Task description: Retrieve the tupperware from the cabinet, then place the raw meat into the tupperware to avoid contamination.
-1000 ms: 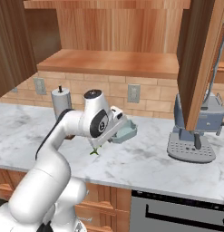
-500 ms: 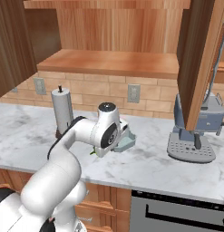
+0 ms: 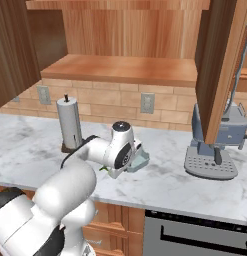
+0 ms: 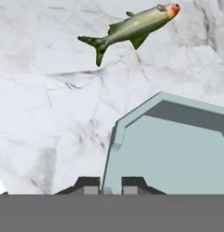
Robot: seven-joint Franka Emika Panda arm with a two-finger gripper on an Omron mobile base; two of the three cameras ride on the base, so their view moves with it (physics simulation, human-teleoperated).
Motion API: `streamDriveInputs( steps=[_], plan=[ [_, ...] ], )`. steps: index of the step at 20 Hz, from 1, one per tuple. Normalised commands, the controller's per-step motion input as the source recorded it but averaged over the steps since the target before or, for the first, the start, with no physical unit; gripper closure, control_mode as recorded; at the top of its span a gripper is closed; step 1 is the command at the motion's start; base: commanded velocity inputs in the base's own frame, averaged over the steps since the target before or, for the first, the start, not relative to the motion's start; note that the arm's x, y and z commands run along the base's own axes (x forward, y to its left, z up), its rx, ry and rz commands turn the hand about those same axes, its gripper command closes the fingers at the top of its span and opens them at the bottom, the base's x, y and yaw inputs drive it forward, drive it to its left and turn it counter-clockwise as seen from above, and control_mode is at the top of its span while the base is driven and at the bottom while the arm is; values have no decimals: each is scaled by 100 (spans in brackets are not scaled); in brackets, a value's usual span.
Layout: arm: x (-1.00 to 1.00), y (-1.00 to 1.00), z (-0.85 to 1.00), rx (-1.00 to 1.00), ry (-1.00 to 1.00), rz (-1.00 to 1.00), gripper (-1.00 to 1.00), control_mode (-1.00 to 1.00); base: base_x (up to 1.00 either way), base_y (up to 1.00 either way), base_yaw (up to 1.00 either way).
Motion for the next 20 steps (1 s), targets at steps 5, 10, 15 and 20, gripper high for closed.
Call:
streamDriveInputs(
  steps=[5,10,15,20],
  plan=[
    [22,0,-35,0,1,3,100,-100,0,0,0],
    [17,0,-31,0,1,3,100,-100,0,0,0],
    [15,0,-24,0,0,4,100,-100,0,0,0],
    [14,0,-19,0,0,4,100,-100,0,0,0]
  ],
)
